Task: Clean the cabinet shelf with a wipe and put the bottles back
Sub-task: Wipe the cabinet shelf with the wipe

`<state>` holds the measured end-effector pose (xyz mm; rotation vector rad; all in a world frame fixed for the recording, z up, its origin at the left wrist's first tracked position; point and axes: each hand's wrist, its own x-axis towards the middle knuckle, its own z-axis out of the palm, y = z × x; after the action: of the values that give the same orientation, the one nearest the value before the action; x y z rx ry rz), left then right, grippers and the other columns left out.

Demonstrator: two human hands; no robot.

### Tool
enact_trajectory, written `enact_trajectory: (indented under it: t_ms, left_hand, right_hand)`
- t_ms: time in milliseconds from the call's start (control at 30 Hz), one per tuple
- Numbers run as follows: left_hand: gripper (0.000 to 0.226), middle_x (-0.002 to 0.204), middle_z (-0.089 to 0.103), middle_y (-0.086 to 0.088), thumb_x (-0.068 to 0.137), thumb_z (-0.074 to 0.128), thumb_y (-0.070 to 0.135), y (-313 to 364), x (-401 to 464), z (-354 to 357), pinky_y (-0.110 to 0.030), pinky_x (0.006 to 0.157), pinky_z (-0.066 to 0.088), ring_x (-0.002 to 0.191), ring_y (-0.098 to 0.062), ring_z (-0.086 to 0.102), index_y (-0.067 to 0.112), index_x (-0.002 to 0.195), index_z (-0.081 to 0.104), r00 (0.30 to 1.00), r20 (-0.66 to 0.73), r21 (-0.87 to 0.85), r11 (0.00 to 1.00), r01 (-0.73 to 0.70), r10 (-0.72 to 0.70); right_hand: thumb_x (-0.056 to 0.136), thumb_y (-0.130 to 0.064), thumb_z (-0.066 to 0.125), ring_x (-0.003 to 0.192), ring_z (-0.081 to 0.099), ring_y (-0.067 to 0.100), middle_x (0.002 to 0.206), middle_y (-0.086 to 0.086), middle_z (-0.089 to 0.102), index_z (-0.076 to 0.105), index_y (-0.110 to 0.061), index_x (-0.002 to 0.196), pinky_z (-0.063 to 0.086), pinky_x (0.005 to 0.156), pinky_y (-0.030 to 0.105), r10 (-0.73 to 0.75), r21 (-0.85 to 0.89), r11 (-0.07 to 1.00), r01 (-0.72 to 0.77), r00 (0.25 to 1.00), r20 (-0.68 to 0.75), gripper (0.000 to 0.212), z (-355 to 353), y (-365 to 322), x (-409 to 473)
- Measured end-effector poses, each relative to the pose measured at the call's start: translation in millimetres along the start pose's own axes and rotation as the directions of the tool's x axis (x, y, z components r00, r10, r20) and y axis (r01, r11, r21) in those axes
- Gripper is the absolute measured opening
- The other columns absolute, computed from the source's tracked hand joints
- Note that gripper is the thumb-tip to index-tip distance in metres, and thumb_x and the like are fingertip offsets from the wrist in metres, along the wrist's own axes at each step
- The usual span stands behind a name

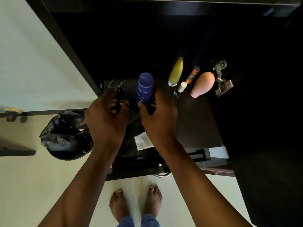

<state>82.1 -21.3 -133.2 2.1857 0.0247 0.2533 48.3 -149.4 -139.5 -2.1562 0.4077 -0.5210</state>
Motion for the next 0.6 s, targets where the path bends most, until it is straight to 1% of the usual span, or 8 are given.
enact_trajectory:
  t_ms: [100, 167, 233, 333, 400, 500, 600]
  left_hand:
    - [0.017, 0.094, 0.076, 0.009, 0.089, 0.079, 0.029, 19.3, -7.4, 14.0, -0.032, 0.080, 0.063, 0.086, -0.007, 0.072, 0.023, 0.104, 0.078, 0.999, 0.047, -0.040, 0.999, -0.021, 0.023]
    - [0.012, 0.092, 0.076, 0.008, 0.089, 0.079, 0.025, 29.1, -13.1, 26.4, -0.036, 0.079, 0.063, 0.086, -0.006, 0.072, 0.024, 0.101, 0.077, 0.996, 0.085, -0.075, 0.997, -0.035, 0.041]
    - [0.012, 0.090, 0.075, 0.009, 0.088, 0.078, 0.022, 36.8, -18.6, 40.3, -0.038, 0.078, 0.063, 0.084, -0.007, 0.072, 0.025, 0.099, 0.076, 0.990, 0.114, -0.085, 0.994, -0.068, 0.077]
    - [0.018, 0.093, 0.076, 0.008, 0.087, 0.077, 0.024, 48.9, -27.1, 60.5, -0.038, 0.080, 0.062, 0.087, -0.008, 0.072, 0.025, 0.104, 0.077, 0.977, 0.188, -0.098, 0.991, -0.087, 0.104]
    - [0.021, 0.095, 0.076, 0.007, 0.086, 0.077, 0.023, 57.2, -33.3, 72.8, -0.039, 0.081, 0.062, 0.089, -0.009, 0.072, 0.024, 0.107, 0.078, 0.968, 0.217, -0.121, 0.987, -0.102, 0.127]
    - [0.024, 0.097, 0.075, 0.007, 0.087, 0.078, 0.025, 69.3, -42.2, 87.8, -0.038, 0.083, 0.061, 0.092, -0.009, 0.071, 0.022, 0.110, 0.077, 0.953, 0.251, -0.137, 0.981, -0.138, 0.169]
    - [0.024, 0.097, 0.075, 0.008, 0.088, 0.077, 0.026, 76.6, -48.5, 98.6, -0.037, 0.083, 0.061, 0.091, -0.009, 0.071, 0.022, 0.111, 0.077, 0.943, 0.269, -0.155, 0.975, -0.160, 0.197]
  right_hand:
    - [0.086, -0.014, 0.080, 0.097, 0.071, 0.014, 0.110, 0.001, 0.075, 0.065, -0.010, 0.119, 0.060, 0.086, 0.033, 0.049, 0.012, 0.999, -0.048, 0.996, -0.073, 0.036, -22.7, 9.8, -4.6]
    - [0.085, -0.010, 0.080, 0.098, 0.070, 0.013, 0.109, -0.001, 0.074, 0.067, -0.013, 0.120, 0.059, 0.088, 0.033, 0.085, 0.003, 0.996, -0.086, 0.984, -0.154, 0.038, -37.9, 20.0, -8.3]
    - [0.086, -0.011, 0.080, 0.097, 0.067, 0.012, 0.108, -0.003, 0.071, 0.066, -0.015, 0.119, 0.057, 0.088, 0.032, 0.105, -0.052, 0.992, -0.118, 0.972, -0.211, 0.037, -52.3, 32.2, -11.4]
    - [0.089, -0.015, 0.079, 0.101, 0.063, 0.007, 0.111, -0.010, 0.066, 0.062, -0.018, 0.122, 0.057, 0.092, 0.033, 0.181, -0.108, 0.970, -0.217, 0.945, -0.273, 0.038, -72.8, 48.5, -11.7]
    - [0.089, -0.017, 0.080, 0.102, 0.062, 0.004, 0.111, -0.015, 0.061, 0.060, -0.019, 0.126, 0.056, 0.092, 0.030, 0.226, -0.113, 0.955, -0.275, 0.920, -0.321, 0.042, -84.3, 54.6, -9.2]
    - [0.088, -0.017, 0.081, 0.104, 0.062, 0.004, 0.113, -0.018, 0.058, 0.057, -0.020, 0.132, 0.051, 0.091, 0.024, 0.258, -0.097, 0.946, -0.309, 0.901, -0.350, 0.050, -95.2, 59.3, -5.1]
    - [0.089, -0.017, 0.081, 0.105, 0.063, 0.005, 0.114, -0.016, 0.060, 0.055, -0.019, 0.136, 0.053, 0.092, 0.025, 0.259, -0.098, 0.945, -0.313, 0.896, -0.361, 0.053, -100.4, 61.6, -1.7]
